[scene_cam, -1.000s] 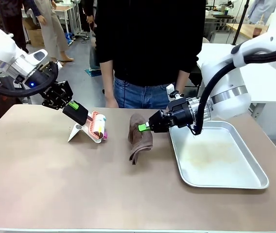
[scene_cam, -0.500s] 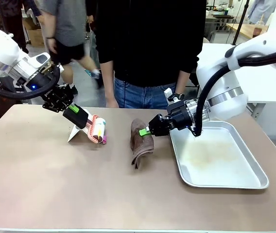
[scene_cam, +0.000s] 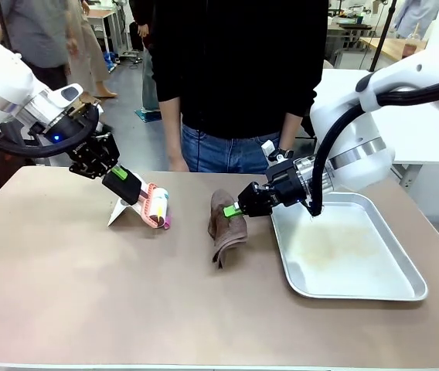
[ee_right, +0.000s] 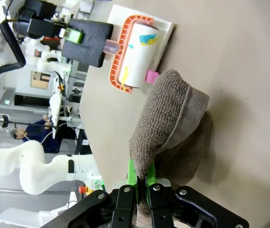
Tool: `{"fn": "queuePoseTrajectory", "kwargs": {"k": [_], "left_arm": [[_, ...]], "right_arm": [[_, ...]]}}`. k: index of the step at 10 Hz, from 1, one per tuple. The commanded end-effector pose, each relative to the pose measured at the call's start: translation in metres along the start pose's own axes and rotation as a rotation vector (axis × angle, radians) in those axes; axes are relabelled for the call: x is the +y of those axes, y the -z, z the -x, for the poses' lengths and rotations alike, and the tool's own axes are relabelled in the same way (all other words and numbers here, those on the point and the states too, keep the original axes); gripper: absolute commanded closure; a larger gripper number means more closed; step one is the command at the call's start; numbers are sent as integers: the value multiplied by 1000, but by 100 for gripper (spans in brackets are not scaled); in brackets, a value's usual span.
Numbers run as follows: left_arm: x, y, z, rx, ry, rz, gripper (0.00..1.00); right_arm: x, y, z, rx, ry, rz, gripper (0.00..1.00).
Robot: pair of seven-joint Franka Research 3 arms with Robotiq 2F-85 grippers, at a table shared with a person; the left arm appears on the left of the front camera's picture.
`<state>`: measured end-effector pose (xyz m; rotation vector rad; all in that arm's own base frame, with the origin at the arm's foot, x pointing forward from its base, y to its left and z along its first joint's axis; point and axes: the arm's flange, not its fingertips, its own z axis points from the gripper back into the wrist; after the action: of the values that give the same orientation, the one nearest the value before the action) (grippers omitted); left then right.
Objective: Clean the surface of the table.
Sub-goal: Return the Lint Roller and towel to their original positions.
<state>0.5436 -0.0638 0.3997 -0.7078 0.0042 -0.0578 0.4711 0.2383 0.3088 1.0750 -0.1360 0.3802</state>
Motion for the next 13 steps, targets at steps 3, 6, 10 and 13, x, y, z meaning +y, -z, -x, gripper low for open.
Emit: {"fn": "queuePoseTrajectory", "kwargs": {"k": [3,6,10,13], "left_arm": [[-16,1,-9,-1,-14,-104,78],[-16,4,-11,22,-10,-128,78],[-14,7,-13,25,-22,-132,78],[-12,7,-12,33,-30,-114,78]], "right_arm": [[-1,1,-2,2,26,5,92],[-5,-2,-1,-1,29,-2,92],[-11,-6,2,50,63,57,92],[-4,-3,-1,110,61,150,92]]}}
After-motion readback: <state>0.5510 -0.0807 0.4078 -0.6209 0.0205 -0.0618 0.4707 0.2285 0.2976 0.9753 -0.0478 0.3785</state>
